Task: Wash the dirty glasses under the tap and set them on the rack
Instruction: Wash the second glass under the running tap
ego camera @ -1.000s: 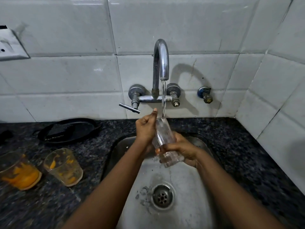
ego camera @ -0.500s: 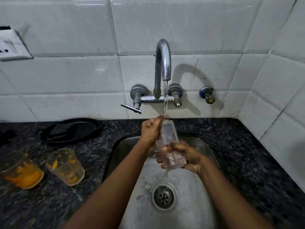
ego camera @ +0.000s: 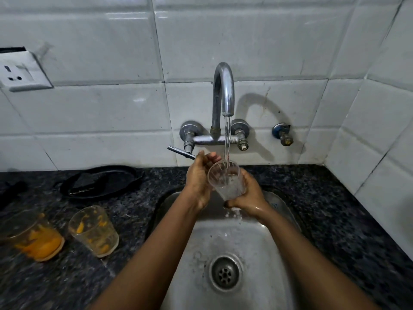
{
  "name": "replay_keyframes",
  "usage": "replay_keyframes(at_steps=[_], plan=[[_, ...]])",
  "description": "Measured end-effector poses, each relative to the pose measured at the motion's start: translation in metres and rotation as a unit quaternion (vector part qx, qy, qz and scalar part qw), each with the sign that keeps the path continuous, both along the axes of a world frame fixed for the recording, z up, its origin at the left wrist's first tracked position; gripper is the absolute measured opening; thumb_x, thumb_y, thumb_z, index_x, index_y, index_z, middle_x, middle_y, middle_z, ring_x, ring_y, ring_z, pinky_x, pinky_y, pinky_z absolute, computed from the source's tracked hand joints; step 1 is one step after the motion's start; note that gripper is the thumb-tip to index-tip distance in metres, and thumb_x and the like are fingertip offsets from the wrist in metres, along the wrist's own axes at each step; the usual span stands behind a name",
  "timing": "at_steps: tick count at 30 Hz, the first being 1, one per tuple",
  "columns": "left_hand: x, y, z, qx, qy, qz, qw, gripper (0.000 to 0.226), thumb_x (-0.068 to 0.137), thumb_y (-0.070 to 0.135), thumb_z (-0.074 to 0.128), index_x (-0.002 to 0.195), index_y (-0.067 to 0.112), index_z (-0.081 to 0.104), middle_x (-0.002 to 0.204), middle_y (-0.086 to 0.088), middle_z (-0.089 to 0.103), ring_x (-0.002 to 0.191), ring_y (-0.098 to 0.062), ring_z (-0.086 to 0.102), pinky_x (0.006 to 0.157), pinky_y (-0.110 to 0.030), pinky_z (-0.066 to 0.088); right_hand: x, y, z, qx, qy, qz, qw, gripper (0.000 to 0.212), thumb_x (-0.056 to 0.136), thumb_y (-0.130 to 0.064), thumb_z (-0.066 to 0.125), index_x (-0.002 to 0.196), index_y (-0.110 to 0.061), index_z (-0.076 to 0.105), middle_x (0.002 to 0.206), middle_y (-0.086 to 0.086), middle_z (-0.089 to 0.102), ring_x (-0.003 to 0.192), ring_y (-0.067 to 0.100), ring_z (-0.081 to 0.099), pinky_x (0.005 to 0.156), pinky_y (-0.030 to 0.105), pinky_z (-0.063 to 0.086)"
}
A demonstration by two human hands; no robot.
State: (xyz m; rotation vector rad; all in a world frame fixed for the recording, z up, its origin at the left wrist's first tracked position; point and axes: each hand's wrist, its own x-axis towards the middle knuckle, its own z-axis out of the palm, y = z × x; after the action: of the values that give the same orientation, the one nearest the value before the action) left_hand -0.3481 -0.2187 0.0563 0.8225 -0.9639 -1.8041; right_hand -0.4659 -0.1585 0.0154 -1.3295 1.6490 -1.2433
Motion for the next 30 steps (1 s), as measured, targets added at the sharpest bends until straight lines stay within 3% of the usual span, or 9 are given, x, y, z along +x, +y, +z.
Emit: replay_keyframes(at_steps=[4,7,12,16,19,22,25,27,30], plan=[[0.006,0.003,-0.008,-0.065,-0.091,0.034,0.993,0.041,0.091,0.051,0.039,0.098,0.019,0.063,0.098,-0.004,0.068,0.093,-0.023,0.063,0.091,-0.041,0.045,0.001,0.003,0.029,0.026,0.259,-0.002,0.966,0.081,0.055,-0.018,0.085,0.126,-0.021,0.046,0.123,0.004,0.051,0.112,0.022,0.051,0.091,0.04,0.049],[0.009,0.002,-0.024,-0.014,-0.156,-0.003,0.988,0.051,0.089,0.055,0.041,0.109,0.013,0.063,0.098,-0.012,0.07,0.093,-0.029,0.065,0.094,-0.046,0.048,0.003,0.008,0.055,0.061,0.411,0.028,0.909,0.073,0.059,-0.027,0.083,0.122,-0.025,0.047,0.122,0.0,0.057,0.11,0.022,0.053,0.092,0.042,0.045],[0.018,0.001,-0.049,0.22,-0.053,-0.083,0.971,0.05,0.097,0.039,0.027,0.101,0.001,0.059,0.083,-0.02,0.069,0.083,-0.029,0.06,0.074,-0.038,0.049,0.007,0.002,0.082,0.082,0.417,0.096,0.9,0.064,0.053,-0.026,0.085,0.111,-0.03,0.059,0.11,-0.004,0.061,0.101,0.016,0.053,0.083,0.032,0.044],[0.024,0.005,-0.065,0.222,-0.109,-0.133,0.96,0.051,0.101,0.025,0.023,0.063,0.004,0.05,0.041,-0.007,0.053,0.037,-0.016,0.05,0.037,-0.019,0.043,0.015,-0.015,0.075,0.047,0.285,0.125,0.949,0.064,0.06,-0.035,0.083,0.117,-0.026,0.055,0.119,0.004,0.059,0.103,0.023,0.056,0.09,0.04,0.05],[0.028,0.002,-0.065,0.205,-0.097,-0.177,0.958,0.044,0.097,0.032,0.036,0.067,0.008,0.058,0.052,-0.004,0.06,0.043,-0.016,0.057,0.045,-0.023,0.049,0.025,-0.028,0.053,0.031,0.229,0.061,0.971,0.054,0.073,-0.046,0.072,0.119,-0.024,0.055,0.116,0.003,0.062,0.102,0.023,0.059,0.091,0.041,0.05],[0.04,-0.006,-0.053,0.196,-0.112,-0.142,0.964,0.042,0.092,0.043,0.041,0.075,0.01,0.06,0.059,-0.007,0.068,0.05,-0.018,0.065,0.059,-0.029,0.049,0.027,-0.031,0.026,0.045,0.047,-0.073,0.995,0.04,0.082,-0.046,0.063,0.11,-0.018,0.06,0.114,0.005,0.063,0.098,0.022,0.06,0.088,0.041,0.051],[0.055,-0.018,-0.041,0.137,-0.168,-0.099,0.971,0.049,0.092,0.051,0.037,0.081,0.011,0.062,0.075,-0.01,0.069,0.067,-0.021,0.064,0.067,-0.029,0.044,0.02,-0.027,0.001,0.117,-0.247,-0.179,0.945,0.028,0.088,-0.041,0.056,0.091,-0.014,0.063,0.097,0.015,0.065,0.073,0.023,0.061,0.064,0.034,0.052],[0.058,-0.024,-0.035,0.09,-0.231,-0.078,0.966,0.047,0.093,0.05,0.037,0.085,0.01,0.062,0.077,-0.009,0.067,0.069,-0.02,0.059,0.062,-0.027,0.041,0.017,-0.024,-0.017,0.149,-0.408,-0.154,0.888,0.038,0.089,-0.049,0.046,0.085,-0.014,0.06,0.074,0.011,0.059,0.05,0.016,0.054,0.045,0.022,0.042],[0.048,-0.032,-0.024,0.005,-0.292,0.02,0.956,0.045,0.09,0.049,0.046,0.1,0.006,0.056,0.085,-0.013,0.068,0.065,-0.019,0.059,0.053,-0.025,0.038,0.011,-0.018,-0.027,0.153,-0.535,-0.125,0.821,0.045,0.092,-0.049,0.038,0.08,-0.01,0.056,0.058,0.009,0.055,0.027,0.01,0.042,0.027,0.011,0.032]])
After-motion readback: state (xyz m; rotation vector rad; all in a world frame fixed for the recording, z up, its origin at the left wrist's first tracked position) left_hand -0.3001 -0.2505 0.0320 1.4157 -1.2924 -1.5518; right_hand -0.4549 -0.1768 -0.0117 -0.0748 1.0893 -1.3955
